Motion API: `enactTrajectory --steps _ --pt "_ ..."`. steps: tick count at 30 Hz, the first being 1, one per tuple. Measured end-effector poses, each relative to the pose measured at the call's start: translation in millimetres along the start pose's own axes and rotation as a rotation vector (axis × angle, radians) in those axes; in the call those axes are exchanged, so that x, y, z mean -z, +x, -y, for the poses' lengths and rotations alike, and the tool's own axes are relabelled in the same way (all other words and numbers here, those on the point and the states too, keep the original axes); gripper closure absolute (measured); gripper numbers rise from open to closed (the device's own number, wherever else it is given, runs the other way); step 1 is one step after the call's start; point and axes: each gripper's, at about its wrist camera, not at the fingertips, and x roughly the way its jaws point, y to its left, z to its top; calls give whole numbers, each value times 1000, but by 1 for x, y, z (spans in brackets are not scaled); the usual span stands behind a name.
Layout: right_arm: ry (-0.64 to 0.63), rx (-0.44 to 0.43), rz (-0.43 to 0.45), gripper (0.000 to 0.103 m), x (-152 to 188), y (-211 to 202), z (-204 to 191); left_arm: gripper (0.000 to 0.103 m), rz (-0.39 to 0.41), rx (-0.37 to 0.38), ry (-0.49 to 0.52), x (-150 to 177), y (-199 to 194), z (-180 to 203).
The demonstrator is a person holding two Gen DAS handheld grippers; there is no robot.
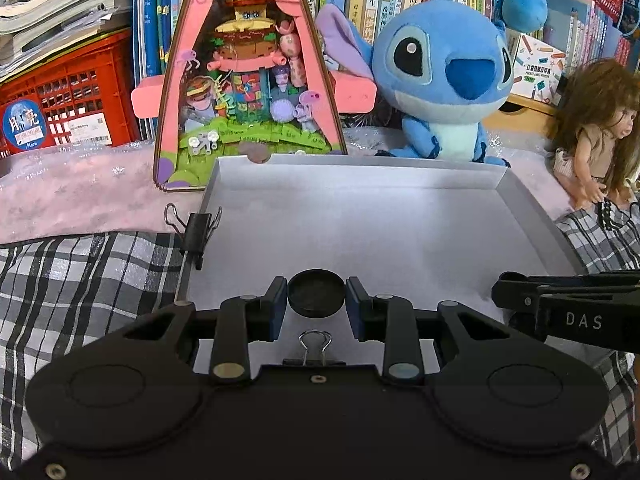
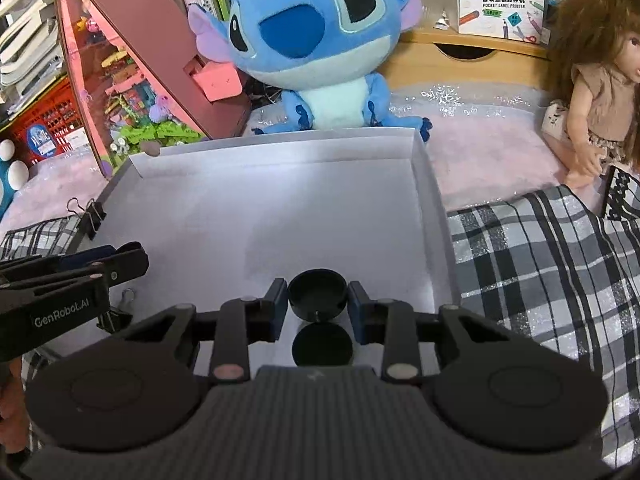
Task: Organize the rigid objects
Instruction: 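Carry both black pucks over the white box with both tools, then lower the pucks into the box and open both tools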
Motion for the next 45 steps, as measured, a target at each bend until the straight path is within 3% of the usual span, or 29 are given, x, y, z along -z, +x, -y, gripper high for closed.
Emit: enactTrajectory --steps 26,31,33,35,45 --pt "5 17 -1 65 -4 8 1 73 10 -16 11 6 9 0" --pt "18 11 6 62 -4 6 3 73 13 -30 27 7 6 2" --pt "26 6 10 56 -3 5 4 72 15 -28 24 8 4 2" --pt "30 0 19 48 -3 3 5 68 21 -25 23 9 1 2" --pt "28 -26 87 39 -3 -23 8 52 87 -14 41 11 -36 5"
